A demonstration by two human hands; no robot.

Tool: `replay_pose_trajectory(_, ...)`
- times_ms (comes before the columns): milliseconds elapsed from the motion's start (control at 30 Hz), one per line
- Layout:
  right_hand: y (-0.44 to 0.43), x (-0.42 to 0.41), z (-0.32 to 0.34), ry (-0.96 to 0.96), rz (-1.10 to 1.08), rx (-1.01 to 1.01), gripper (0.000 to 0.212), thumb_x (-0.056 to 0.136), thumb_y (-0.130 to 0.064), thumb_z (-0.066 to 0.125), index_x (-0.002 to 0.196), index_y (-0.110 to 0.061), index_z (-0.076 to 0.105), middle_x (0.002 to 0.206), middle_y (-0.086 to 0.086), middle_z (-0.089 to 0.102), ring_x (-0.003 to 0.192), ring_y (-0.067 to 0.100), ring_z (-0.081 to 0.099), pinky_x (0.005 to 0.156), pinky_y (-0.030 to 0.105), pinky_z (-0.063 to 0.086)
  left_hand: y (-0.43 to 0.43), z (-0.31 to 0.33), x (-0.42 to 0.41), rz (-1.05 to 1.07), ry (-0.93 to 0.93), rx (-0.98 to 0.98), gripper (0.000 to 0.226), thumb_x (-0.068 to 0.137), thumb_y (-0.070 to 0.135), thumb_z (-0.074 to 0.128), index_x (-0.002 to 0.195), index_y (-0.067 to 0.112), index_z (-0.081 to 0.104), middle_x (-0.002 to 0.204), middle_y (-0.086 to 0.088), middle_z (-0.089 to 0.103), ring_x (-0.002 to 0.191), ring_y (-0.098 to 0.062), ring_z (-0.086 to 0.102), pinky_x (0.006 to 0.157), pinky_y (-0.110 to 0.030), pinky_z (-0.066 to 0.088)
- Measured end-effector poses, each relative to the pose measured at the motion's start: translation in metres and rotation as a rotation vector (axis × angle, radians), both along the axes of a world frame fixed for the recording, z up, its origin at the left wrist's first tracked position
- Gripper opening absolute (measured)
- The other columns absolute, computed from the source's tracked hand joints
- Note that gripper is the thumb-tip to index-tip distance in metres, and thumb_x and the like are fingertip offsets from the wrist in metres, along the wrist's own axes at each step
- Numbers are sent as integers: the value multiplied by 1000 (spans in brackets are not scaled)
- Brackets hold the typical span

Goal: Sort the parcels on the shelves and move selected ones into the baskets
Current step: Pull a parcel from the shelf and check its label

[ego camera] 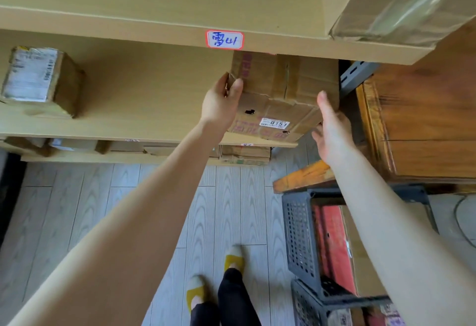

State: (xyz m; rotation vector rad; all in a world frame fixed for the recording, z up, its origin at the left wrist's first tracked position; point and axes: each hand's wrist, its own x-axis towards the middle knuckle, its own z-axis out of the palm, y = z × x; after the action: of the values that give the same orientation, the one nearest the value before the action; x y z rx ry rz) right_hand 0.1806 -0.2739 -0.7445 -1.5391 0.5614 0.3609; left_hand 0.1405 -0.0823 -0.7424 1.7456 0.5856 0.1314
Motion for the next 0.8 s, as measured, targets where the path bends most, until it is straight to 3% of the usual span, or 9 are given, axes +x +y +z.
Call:
replay_pose_trajectory(67, 4, -3, -3, -29, -33, -23, 33, 73, -60, 63, 80, -35, 43, 97, -11, 54, 90, 4, 51, 84, 25, 37, -3, -3, -5, 36, -32, -9, 31, 96, 33, 39, 108, 11, 59, 92, 1, 58, 83, -11, 49, 66, -17, 37)
replay_pose_trajectory(167, 9, -10, -17, -85, -123, -20, 45, 74, -69, 53, 103, -34, 53, 118, -9, 54, 110, 10, 48, 96, 32, 35, -8, -17, -19, 123, -86, -142, 33, 99, 33, 34, 102, 15, 62, 95, 3, 62, 86, -4, 50, 79, -19, 38)
replay_pose_trajectory(233, 10, -17, -38, -142, -246, 69, 60, 82, -65, 44, 126, -26, 51, 134, -5, 52, 122, 10, 46, 101, 32, 33, -10, -30, -31, 155, -142, -249, 27, 99, 33, 35, 87, 30, 59, 87, 15, 58, 84, 2, 49, 85, -24, 39)
replay_pose_trajectory(333, 12, -34, -89, -119, -375, 58, 56, 92, -54, 37, 131, -16, 49, 135, 0, 53, 116, 8, 51, 93, 26, 37, -14, -65, -49, 183, -221, -304, 23, 97, 33, 38, 90, 38, 59, 94, 20, 63, 97, 5, 59, 92, -22, 45)
replay_pose_trajectory(467, 11, -59, -193, 5, -419, -119, 39, 95, -37, 42, 115, -6, 56, 125, 10, 59, 103, 16, 56, 92, 31, 41, -17, -165, -80, 96, -86, -157, 25, 95, 26, 45, 82, 23, 67, 79, 9, 67, 79, -8, 61, 74, -21, 46)
replay_pose_trajectory(600, 14, -58, -307, 55, -403, -283, 35, 92, -32, 49, 107, -1, 57, 115, 18, 62, 109, 30, 56, 91, 35, 40, 4, -293, -80, -64, 222, 87, 24, 96, 19, 43, 105, 12, 64, 88, -3, 60, 79, -16, 50, 67, -20, 34)
replay_pose_trajectory(667, 16, -47, -356, 68, -343, -389, 40, 91, -37, 50, 107, -2, 59, 114, 18, 61, 107, 32, 55, 91, 35, 40, 15, -343, -65, -74, 241, 202, 22, 96, 18, 41, 99, 14, 62, 86, -4, 58, 77, -19, 48, 62, -21, 32)
replay_pose_trajectory(733, 19, -35, -395, 27, -279, -474, 45, 90, -40, 50, 104, 2, 57, 111, 22, 60, 91, 32, 55, 82, 29, 38, 23, -386, -44, -100, 216, 287, 19, 96, 19, 40, 85, 15, 55, 79, -6, 55, 74, -22, 46, 55, -25, 25)
replay_pose_trajectory(800, 22, -21, -426, -46, -267, -465, 51, 90, -41, 51, 108, 7, 53, 113, 24, 58, 86, 32, 51, 79, 29, 35, 31, -419, -22, -104, 197, 328, 25, 95, 26, 40, 83, 10, 55, 77, -8, 56, 74, -23, 47, 57, -27, 26)
